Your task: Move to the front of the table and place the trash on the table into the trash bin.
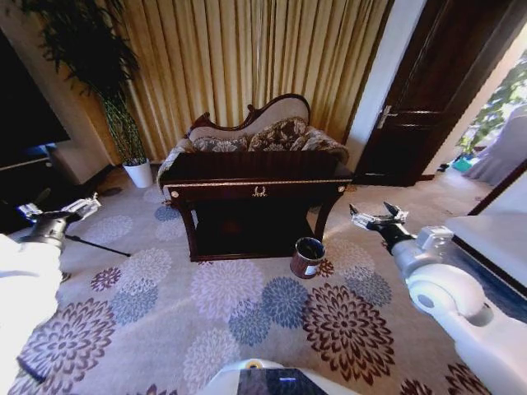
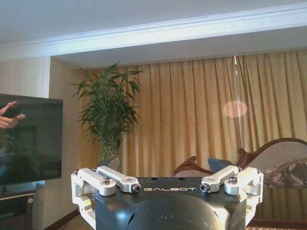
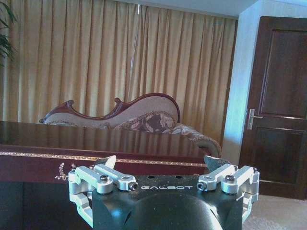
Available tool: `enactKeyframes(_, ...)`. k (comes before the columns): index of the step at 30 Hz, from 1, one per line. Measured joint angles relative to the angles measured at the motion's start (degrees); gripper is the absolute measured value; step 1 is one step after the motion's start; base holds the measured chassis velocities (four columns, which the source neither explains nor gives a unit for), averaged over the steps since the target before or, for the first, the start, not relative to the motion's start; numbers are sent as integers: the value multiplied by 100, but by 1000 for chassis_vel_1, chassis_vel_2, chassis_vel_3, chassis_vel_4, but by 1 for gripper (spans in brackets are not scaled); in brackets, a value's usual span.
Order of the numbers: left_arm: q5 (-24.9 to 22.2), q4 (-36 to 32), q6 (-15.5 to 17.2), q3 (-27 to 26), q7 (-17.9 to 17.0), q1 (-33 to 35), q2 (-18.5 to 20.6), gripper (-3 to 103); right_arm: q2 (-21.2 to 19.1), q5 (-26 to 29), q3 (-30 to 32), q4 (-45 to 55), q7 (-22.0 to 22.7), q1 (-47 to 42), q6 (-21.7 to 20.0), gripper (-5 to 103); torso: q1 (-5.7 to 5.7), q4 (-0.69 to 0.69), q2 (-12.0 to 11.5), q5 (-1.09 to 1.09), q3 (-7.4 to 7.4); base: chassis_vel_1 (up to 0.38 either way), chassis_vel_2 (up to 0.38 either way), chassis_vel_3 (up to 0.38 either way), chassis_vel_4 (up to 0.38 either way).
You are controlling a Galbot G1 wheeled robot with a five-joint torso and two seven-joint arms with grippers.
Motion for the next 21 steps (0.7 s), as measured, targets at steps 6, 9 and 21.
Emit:
enactKeyframes(6,0,-3,0,-2,2,0,1,100,8,-11,0,-5,-2,-6,3,100,0,-1,0,1,0,109,-122,-119,127)
enactKeyframes(9,0,-17,0,-8,2,1,2,100,5,-12,0,-3,-2,-4,4,100,0,1,-1,0,0,90,-113,-92,111)
enactKeyframes(21,0,-83,0,-16,2,36,-34,100,20,-41,33,0,-3,-71,87,100,0,-1,0,1,0,135,-125,-129,125)
